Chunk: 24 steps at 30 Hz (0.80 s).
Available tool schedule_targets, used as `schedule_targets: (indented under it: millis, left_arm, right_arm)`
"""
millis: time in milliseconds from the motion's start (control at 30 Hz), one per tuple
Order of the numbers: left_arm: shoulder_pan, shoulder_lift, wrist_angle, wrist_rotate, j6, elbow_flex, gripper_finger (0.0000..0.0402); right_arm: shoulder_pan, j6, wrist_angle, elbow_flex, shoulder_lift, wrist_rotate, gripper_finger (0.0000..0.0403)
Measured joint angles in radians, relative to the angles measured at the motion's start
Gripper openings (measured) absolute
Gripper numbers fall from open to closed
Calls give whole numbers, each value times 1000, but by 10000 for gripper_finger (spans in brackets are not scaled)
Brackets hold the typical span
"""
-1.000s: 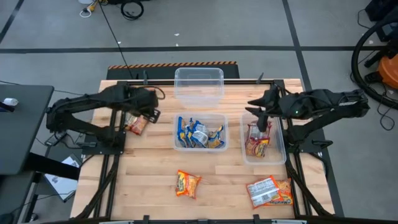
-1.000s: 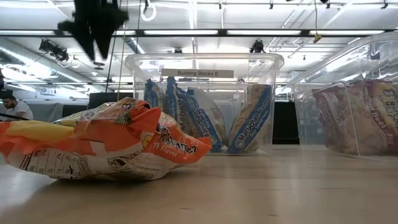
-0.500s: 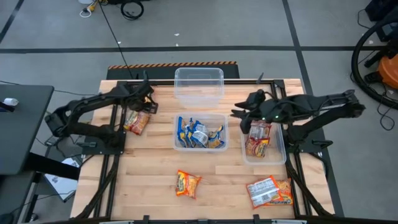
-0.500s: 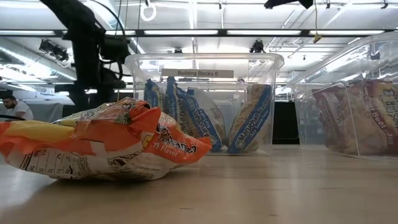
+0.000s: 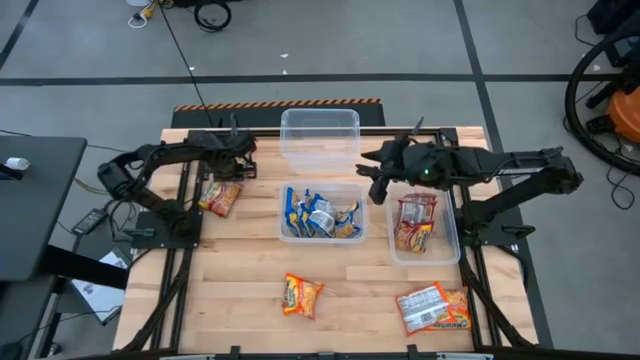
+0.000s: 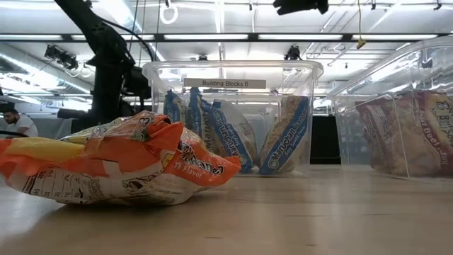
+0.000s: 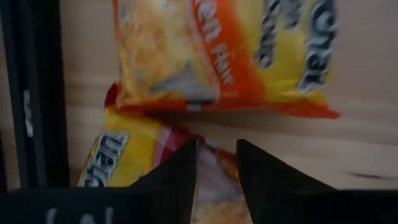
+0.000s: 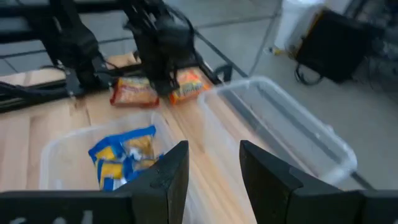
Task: Sort Maruchan noodles
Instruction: Put the red noodle pack into the bottom right transparent bin
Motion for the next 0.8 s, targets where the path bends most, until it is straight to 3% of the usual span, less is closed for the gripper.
schedule_targets:
  millis: [233, 500, 633, 800]
  left_arm:
    - [-49, 56, -80, 47, -86, 24, 101]
    - [-247, 54, -211, 111, -132, 156, 101]
    - [-352, 54, -325, -9, -259, 204, 101]
    - [-333, 54, -370, -134, -346, 178, 106]
  right_arm:
    - [-75, -104, 36, 0, 0, -153, 149]
    - [-119, -197, -28, 0, 0, -174, 150]
    - [-146, -206, -49, 0, 0, -174, 150]
    - [-175, -222, -47, 0, 0, -180, 150]
